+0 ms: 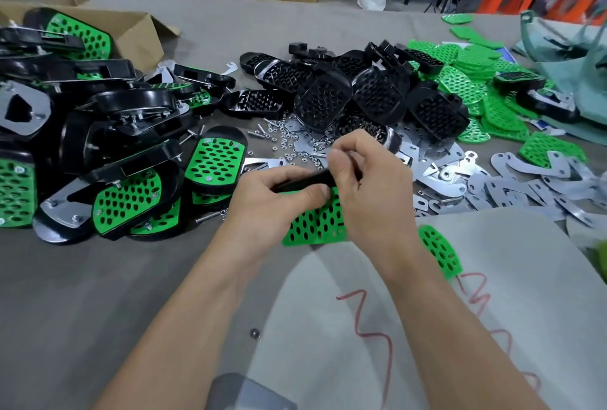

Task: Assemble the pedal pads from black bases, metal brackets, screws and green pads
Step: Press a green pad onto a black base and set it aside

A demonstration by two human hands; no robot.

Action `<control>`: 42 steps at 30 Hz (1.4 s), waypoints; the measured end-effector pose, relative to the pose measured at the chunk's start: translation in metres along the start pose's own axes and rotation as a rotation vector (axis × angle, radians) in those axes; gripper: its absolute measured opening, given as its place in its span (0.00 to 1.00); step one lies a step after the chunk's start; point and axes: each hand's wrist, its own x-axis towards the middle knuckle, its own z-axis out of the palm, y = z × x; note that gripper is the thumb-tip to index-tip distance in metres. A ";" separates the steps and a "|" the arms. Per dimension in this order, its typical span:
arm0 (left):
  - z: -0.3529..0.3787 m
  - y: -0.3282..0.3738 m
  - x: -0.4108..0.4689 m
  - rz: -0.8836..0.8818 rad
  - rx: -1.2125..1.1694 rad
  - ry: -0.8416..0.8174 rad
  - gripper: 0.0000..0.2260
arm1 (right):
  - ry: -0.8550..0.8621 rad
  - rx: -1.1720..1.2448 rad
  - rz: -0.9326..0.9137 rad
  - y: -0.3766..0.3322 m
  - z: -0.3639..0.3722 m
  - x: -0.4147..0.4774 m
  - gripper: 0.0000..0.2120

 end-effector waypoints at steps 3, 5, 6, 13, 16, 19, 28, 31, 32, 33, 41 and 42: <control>0.000 0.001 0.000 0.061 0.000 0.000 0.07 | 0.012 0.019 0.031 0.000 -0.001 0.001 0.07; 0.003 0.000 0.000 0.107 0.045 0.016 0.08 | 0.019 0.033 0.077 0.002 -0.001 0.002 0.08; 0.004 -0.001 0.000 0.123 0.068 0.030 0.08 | 0.023 0.054 0.115 0.004 -0.001 0.003 0.08; 0.008 -0.002 0.003 0.004 -0.069 0.188 0.10 | 0.062 0.164 0.292 0.011 -0.002 0.006 0.11; 0.010 -0.003 0.003 0.015 -0.088 0.200 0.10 | 0.120 0.038 0.242 0.007 0.003 0.001 0.10; 0.014 -0.004 0.002 0.070 -0.080 0.200 0.05 | 0.241 0.043 0.256 0.001 0.010 -0.001 0.09; 0.021 -0.007 -0.004 0.093 -0.029 0.021 0.07 | 0.296 -0.011 0.231 0.012 0.011 0.009 0.11; 0.023 -0.008 -0.005 0.026 0.007 -0.011 0.09 | 0.285 -0.023 0.207 0.011 0.010 0.007 0.11; 0.022 -0.008 -0.005 0.013 0.016 -0.010 0.10 | 0.283 -0.024 0.202 0.011 0.010 0.006 0.11; 0.021 -0.008 -0.005 0.002 0.015 -0.007 0.10 | 0.281 -0.025 0.201 0.009 0.011 0.006 0.11; 0.018 -0.005 -0.005 0.012 -0.094 0.091 0.09 | 0.162 0.054 0.282 0.011 0.009 0.010 0.12; 0.018 -0.006 -0.005 0.016 -0.093 0.095 0.09 | 0.149 0.010 0.265 0.011 0.010 0.009 0.13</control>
